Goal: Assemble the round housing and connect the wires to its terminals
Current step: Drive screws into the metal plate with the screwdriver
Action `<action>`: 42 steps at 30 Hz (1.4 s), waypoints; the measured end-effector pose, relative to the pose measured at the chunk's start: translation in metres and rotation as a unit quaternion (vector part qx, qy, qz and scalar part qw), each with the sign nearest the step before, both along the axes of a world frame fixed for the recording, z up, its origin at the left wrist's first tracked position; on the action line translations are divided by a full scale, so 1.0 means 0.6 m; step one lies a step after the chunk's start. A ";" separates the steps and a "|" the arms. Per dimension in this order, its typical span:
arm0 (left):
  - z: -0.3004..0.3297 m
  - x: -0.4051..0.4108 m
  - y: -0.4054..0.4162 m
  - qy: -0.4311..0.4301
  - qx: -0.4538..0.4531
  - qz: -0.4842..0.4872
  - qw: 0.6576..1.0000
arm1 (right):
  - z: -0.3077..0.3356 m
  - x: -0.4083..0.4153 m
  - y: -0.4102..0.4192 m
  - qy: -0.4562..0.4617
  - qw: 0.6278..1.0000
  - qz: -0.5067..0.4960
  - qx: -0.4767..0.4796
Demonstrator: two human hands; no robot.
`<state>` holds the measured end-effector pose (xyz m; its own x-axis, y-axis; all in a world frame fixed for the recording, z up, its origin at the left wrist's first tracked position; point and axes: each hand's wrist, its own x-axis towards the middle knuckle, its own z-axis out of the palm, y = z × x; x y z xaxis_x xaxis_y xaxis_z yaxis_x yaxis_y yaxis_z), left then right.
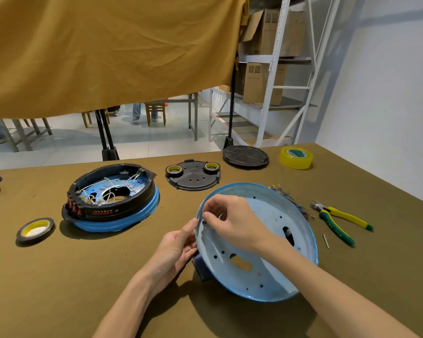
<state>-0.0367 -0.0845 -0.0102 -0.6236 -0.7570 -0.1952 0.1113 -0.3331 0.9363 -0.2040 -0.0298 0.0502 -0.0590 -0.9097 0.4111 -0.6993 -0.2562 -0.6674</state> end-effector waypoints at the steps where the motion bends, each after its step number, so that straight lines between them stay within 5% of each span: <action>1: -0.002 -0.002 -0.001 -0.002 0.004 0.003 1.000 | 0.000 0.000 -0.005 -0.010 1.000 0.003 0.015; 7: -0.012 -0.010 -0.008 -0.019 0.014 0.017 1.000 | -0.009 -0.009 -0.017 -0.208 0.976 -0.022 0.065; 14: -0.014 -0.012 -0.017 -0.041 0.037 -0.003 0.998 | -0.018 -0.013 -0.026 0.006 1.000 -0.024 0.015; 28: -0.003 0.005 -0.012 0.007 0.104 -0.077 0.992 | -0.028 -0.017 -0.025 -0.082 0.995 -0.038 0.040; 37: -0.002 -0.003 -0.011 0.002 0.103 -0.050 0.993 | -0.035 -0.017 -0.004 -0.027 0.999 -0.019 -0.029; 42: -0.003 -0.006 -0.011 0.001 0.079 -0.060 0.995 | -0.035 -0.017 0.010 0.123 0.990 0.019 -0.068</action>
